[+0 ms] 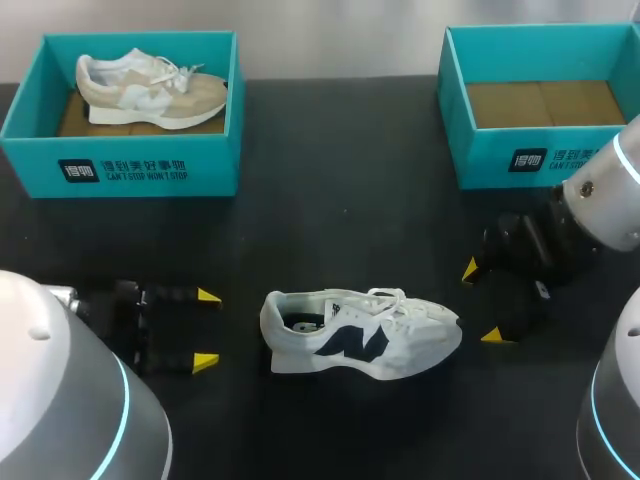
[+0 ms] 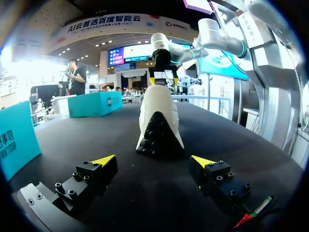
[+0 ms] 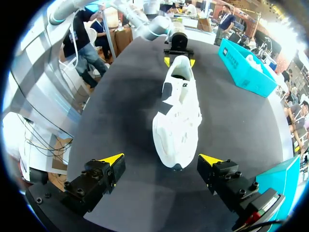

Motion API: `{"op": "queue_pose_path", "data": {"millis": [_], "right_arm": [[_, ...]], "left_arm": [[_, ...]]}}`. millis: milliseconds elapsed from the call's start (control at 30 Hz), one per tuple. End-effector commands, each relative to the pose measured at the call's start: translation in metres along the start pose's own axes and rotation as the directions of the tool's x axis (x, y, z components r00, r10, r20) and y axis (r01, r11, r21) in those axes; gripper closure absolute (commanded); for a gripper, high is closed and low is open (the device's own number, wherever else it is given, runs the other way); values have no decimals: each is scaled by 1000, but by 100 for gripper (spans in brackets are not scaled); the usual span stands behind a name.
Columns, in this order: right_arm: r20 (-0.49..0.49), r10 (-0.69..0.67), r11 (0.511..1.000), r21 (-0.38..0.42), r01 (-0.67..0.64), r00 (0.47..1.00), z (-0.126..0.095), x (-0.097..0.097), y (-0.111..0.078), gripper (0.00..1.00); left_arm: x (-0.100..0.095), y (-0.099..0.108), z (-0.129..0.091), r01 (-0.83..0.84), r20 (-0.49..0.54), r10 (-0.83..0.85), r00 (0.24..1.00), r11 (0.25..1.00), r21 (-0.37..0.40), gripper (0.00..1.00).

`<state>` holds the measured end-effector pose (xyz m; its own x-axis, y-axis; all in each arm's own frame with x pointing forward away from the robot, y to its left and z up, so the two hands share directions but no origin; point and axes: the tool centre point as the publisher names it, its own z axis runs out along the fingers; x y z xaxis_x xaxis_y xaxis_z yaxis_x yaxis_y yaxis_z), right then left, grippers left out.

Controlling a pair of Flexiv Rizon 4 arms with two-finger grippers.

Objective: Take the shoe out of the shoebox, open the shoe tongue, remove and reinsert the insole, then place the shoe into the shoebox

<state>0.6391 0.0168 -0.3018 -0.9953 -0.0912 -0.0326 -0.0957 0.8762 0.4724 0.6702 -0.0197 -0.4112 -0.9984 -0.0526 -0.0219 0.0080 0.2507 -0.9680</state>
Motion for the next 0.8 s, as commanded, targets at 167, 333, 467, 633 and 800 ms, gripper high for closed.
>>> {"op": "queue_pose_path", "data": {"millis": [167, 333, 467, 633, 800], "right_arm": [[2, -1, 1000, 2, 1, 1000, 1, 1, 0, 0], [2, -1, 1000, 2, 1, 1000, 1, 1, 0, 0], [2, -1, 1000, 2, 1, 1000, 1, 1, 0, 0], [2, -1, 1000, 2, 1, 1000, 1, 1, 0, 0], [2, -1, 1000, 2, 1, 1000, 1, 1, 0, 0]], "left_arm": [[3, 2, 18, -16, 18, 15, 1000, 999, 27, 0], [1, -8, 22, -15, 36, 13, 999, 998, 60, 0], [1, -14, 28, 4, 45, -6, 999, 999, 43, 0], [-1, -16, 34, 75, 37, -75, 996, 997, 22, 0], [0, -15, 39, 94, 23, -95, 995, 995, 20, 0]]}}
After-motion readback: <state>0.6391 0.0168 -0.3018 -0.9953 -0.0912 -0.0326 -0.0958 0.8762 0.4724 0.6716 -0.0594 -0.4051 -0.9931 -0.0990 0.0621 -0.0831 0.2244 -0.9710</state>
